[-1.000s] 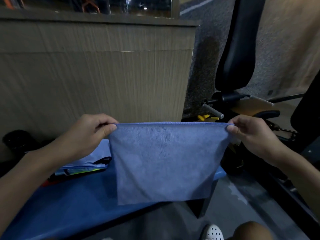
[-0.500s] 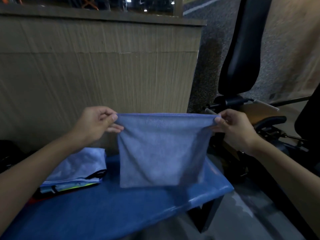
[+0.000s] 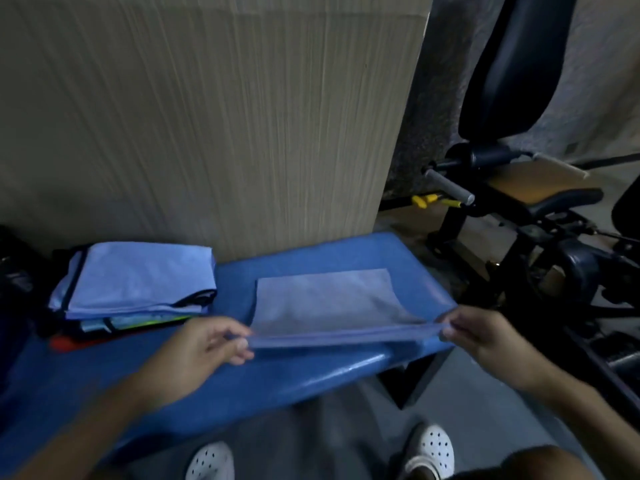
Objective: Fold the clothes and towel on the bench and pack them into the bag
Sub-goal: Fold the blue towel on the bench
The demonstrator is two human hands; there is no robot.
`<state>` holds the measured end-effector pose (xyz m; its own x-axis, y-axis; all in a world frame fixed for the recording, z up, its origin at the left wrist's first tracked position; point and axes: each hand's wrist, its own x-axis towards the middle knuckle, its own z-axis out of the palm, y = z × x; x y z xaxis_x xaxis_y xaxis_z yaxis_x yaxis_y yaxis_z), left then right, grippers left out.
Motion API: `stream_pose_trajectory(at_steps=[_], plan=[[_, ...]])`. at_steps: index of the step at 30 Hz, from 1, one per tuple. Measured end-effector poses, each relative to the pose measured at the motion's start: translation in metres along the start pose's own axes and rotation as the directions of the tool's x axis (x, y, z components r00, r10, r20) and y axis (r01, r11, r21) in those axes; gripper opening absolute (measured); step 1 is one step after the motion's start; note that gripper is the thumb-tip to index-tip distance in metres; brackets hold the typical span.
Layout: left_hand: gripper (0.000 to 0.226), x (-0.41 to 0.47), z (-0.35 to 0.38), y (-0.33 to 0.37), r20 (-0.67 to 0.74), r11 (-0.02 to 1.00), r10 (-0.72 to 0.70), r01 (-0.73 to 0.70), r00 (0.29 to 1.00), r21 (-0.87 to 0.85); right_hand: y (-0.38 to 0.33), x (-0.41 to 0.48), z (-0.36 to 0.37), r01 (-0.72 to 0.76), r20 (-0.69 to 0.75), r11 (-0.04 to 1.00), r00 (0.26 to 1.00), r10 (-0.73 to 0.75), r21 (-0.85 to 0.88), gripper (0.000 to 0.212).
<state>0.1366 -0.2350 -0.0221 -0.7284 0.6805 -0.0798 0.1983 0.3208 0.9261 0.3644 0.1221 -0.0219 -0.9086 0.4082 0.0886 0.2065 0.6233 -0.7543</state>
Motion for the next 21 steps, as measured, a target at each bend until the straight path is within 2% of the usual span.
stream_pose_trajectory(at_steps=[2,3,5,8,12,15,21], plan=[[0.013,-0.013,0.011,-0.025,0.029,0.997,-0.080,0.080,0.996,-0.013,0.013,-0.017,0.018,-0.026,0.072,0.998,0.997,0.030,-0.057,0.007],[0.014,-0.017,0.014,-0.033,0.046,0.996,-0.092,0.092,0.995,0.014,0.021,-0.021,0.023,-0.038,0.071,0.996,0.997,0.043,-0.077,0.020],[0.014,-0.020,0.013,-0.039,0.080,0.992,-0.091,0.083,0.993,0.094,0.026,-0.026,0.028,-0.055,0.081,0.996,0.995,0.061,-0.071,0.030],[0.018,-0.014,0.007,-0.031,0.070,0.992,-0.056,0.048,0.996,0.121,0.021,-0.020,0.030,-0.080,0.055,0.997,0.995,0.079,0.015,0.020],[0.020,0.021,0.007,-0.025,-0.065,0.989,0.041,-0.031,0.997,0.146,0.019,0.014,0.040,-0.073,-0.133,0.989,0.987,0.090,0.130,0.016],[0.016,0.056,0.013,-0.036,-0.230,0.989,0.040,-0.006,0.972,0.149,0.025,0.051,0.055,-0.104,-0.248,0.981,0.958,0.144,0.164,0.016],[0.022,0.112,0.028,-0.073,-0.412,0.991,0.008,0.048,0.911,0.127,0.051,0.106,0.089,-0.208,-0.310,0.973,0.923,0.229,0.100,0.015]])
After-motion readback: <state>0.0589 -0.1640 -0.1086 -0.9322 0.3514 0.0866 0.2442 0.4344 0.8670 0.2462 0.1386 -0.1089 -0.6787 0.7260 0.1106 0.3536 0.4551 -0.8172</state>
